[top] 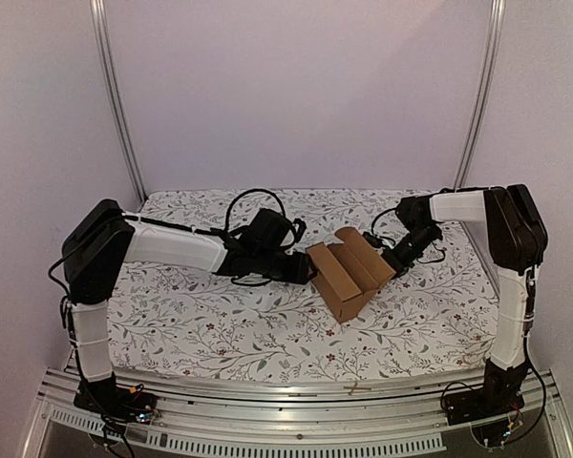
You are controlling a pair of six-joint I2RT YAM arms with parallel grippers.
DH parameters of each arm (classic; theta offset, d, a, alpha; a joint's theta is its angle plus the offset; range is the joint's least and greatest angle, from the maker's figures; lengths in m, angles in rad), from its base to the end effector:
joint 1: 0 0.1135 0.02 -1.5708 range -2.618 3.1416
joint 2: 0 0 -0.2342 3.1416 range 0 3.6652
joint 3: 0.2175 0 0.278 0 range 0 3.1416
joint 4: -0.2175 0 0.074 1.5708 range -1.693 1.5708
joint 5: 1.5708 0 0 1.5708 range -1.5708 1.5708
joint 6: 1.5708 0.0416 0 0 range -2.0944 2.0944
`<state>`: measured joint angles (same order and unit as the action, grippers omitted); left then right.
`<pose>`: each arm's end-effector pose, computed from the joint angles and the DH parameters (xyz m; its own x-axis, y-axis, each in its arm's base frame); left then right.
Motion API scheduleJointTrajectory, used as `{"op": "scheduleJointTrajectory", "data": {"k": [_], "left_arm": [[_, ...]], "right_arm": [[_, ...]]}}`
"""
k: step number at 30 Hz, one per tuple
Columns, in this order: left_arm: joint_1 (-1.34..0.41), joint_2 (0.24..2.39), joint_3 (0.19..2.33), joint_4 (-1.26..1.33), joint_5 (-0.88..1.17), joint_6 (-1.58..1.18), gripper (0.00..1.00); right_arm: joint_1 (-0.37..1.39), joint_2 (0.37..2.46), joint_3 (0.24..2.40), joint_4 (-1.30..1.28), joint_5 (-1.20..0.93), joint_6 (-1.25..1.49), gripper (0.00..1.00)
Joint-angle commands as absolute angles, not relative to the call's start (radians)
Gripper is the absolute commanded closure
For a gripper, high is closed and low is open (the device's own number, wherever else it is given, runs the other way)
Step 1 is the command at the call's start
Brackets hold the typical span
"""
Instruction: Fold the paper box
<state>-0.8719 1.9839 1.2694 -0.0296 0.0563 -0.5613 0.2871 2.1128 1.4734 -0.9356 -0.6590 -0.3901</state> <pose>0.2835 -0.3409 0.1172 -0.7899 0.1139 -0.6025 0.4377 0.7930 -0.4239 0.3706 0.1360 0.0934 -0.8028 -0.5505 -0.2290 -0.5695 0.5943 0.5679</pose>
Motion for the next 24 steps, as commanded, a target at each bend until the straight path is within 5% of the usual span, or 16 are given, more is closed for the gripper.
{"op": "scheduleJointTrajectory", "data": {"k": [1,12,24], "left_arm": [[-0.884,2.040,1.344,-0.017,0.115,-0.572,0.50],[-0.887,2.073,1.416,0.061,0.160,-0.596,0.51],[-0.913,2.336,1.715,-0.047,0.279,-0.618,0.52]], "right_arm": [[0.289,2.071,1.454,-0.946,-0.659,-0.412,0.79],[0.330,2.061,1.431,-0.988,-0.664,-0.410,0.78],[0.250,2.041,1.407,-1.016,-0.488,-0.380,0.74]]}}
